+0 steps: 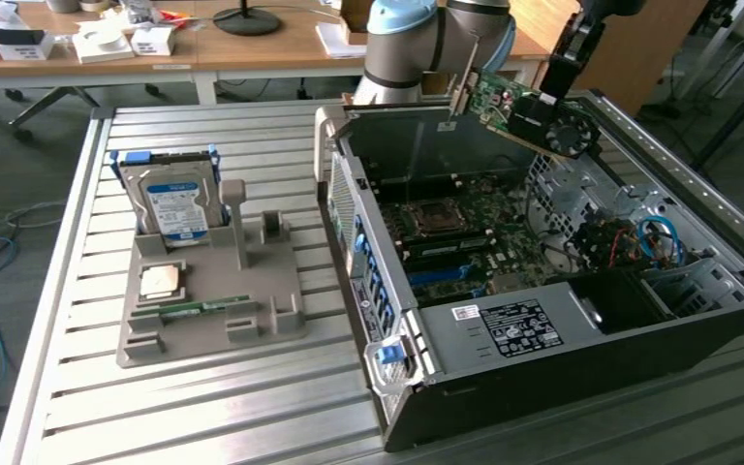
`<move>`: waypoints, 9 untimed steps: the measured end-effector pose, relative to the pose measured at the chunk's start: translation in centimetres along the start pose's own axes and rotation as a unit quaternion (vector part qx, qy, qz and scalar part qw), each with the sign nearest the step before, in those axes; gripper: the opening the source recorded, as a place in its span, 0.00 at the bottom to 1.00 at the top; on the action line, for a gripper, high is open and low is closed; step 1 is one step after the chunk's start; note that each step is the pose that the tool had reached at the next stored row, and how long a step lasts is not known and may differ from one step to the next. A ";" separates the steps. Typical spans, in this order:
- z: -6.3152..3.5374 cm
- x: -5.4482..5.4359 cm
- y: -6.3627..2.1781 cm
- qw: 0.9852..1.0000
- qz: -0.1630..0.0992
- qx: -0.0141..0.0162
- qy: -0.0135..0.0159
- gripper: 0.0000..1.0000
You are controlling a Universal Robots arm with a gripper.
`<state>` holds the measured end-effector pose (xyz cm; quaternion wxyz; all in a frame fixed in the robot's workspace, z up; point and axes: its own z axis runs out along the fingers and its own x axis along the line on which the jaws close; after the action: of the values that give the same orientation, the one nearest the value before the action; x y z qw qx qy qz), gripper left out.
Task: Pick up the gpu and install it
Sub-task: 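Insert the gpu into the slot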
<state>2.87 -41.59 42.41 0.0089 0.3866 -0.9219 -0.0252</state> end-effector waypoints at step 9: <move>0.06 0.0 0.00 0.998 -0.058 0.002 0.006 0.26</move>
<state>2.87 -41.58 42.35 0.0117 0.4394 -0.8980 -0.0214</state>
